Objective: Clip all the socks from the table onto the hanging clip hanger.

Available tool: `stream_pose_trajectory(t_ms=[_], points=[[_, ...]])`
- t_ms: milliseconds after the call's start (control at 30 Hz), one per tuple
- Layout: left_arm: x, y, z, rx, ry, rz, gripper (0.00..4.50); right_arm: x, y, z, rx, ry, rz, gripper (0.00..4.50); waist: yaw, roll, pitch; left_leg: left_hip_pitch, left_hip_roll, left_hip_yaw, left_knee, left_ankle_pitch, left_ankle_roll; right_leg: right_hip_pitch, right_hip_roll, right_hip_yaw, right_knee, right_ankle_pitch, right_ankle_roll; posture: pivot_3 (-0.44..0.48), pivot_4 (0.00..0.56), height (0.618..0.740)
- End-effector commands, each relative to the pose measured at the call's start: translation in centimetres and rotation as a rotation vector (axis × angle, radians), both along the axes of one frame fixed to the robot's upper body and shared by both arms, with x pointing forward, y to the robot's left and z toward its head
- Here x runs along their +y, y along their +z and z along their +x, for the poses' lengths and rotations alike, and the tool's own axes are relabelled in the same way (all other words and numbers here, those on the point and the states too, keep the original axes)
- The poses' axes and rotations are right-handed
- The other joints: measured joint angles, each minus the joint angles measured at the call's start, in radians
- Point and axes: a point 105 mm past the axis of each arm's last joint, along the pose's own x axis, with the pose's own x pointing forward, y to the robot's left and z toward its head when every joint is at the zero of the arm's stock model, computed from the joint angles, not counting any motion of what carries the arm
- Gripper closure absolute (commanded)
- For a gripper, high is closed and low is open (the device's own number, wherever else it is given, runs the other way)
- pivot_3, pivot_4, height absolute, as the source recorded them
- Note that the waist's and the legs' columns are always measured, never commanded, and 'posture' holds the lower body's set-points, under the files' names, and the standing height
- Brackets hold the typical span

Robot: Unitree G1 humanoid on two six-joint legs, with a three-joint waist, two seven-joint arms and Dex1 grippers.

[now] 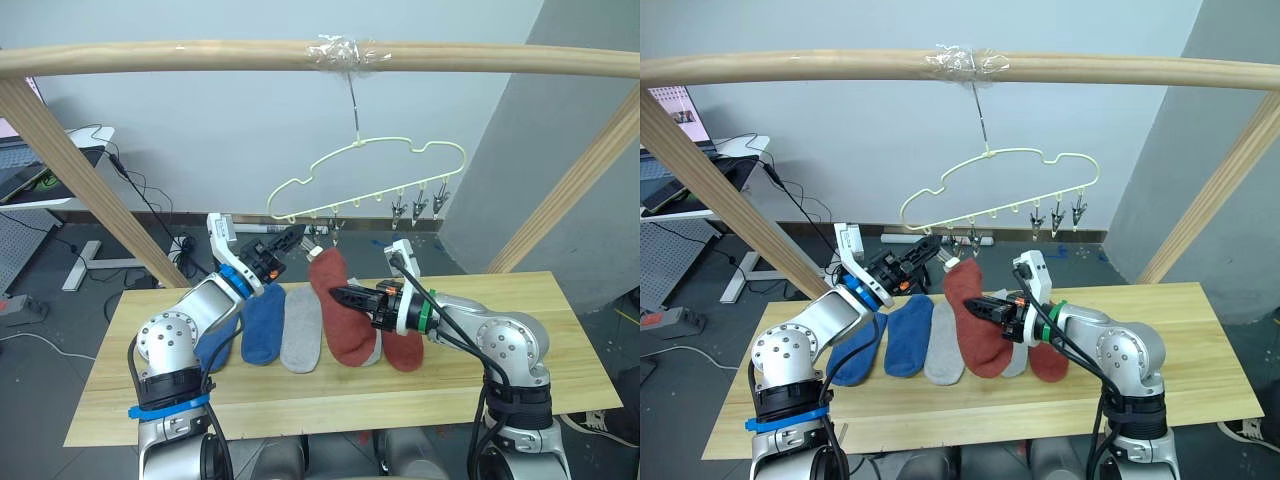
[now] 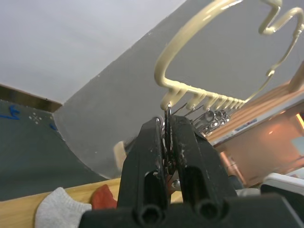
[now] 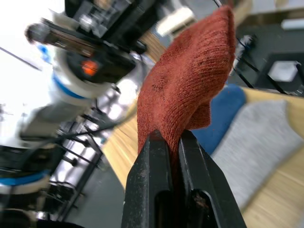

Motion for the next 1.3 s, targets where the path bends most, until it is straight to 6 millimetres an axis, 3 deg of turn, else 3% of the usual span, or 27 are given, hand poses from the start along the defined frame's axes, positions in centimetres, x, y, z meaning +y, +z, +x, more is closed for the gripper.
stream_pose_trajectory(t_ms=[33,800,833,900,1033,1233,1300], points=[[-0.1,0.3,-0.4,0.001,-0.029,-0.007,4.5,0.2,1.5,-0.2,-0.043,0.01,0.042,4.48,0.0,0.0,0.0,0.0,0.0,0.0,0.0,0.0,0.0,0.0,0.0,0.0,0.0,0.0,0.0,-0.081,0.156,0.74],[-0.5,0.6,-0.9,-0.061,-0.041,0.036,4.5,1.6,0.6,1.2,-0.027,-0.026,0.045,4.48,0.001,0.0,0.0,-0.001,0.0,0.0,-0.001,0.0,0.0,-0.001,0.0,0.0,-0.001,0.0,0.0,-0.078,0.14,0.74],[-0.4,0.6,-0.9,-0.064,-0.039,0.036,3.84,1.7,0.5,1.1,-0.028,-0.024,0.044,4.5,0.0,0.0,0.0,-0.001,0.0,0.0,-0.001,0.0,0.0,-0.001,0.0,0.0,0.0,0.0,0.0,-0.076,0.132,0.74],[-0.4,0.7,-1.1,-0.07,-0.045,0.039,3.39,1.8,0.5,1.1,-0.029,-0.021,0.041,4.5,0.001,0.0,0.0,-0.001,0.0,0.0,-0.001,0.0,0.0,-0.001,0.0,0.0,0.0,0.0,0.0,-0.074,0.129,0.74],[-0.1,0.7,-1.2,-0.078,-0.041,0.072,2.01,2.0,-0.3,1.1,-0.037,-0.026,0.003,4.5,0.001,0.0,0.0,-0.001,0.0,0.0,-0.001,0.0,0.0,-0.002,0.0,0.0,-0.001,0.0,0.0,-0.069,0.124,0.74],[1.9,-0.7,-2.4,-0.08,0.004,0.27,0.24,2.2,-2.1,1.5,-0.069,-0.058,-0.089,4.5,-0.002,0.0,0.0,-0.003,0.0,0.002,-0.002,0.0,0.0,-0.005,0.0,0.002,0.0,0.0,0.0,-0.065,0.118,0.74],[2.3,-0.6,-3.2,-0.103,0.003,0.325,0.03,2.4,-2.2,1.4,-0.063,-0.053,-0.081,4.5,-0.001,0.0,0.0,-0.004,0.0,0.001,-0.002,0.0,0.0,-0.007,0.0,0.002,0.001,0.0,-0.001,-0.054,0.117,0.74]])
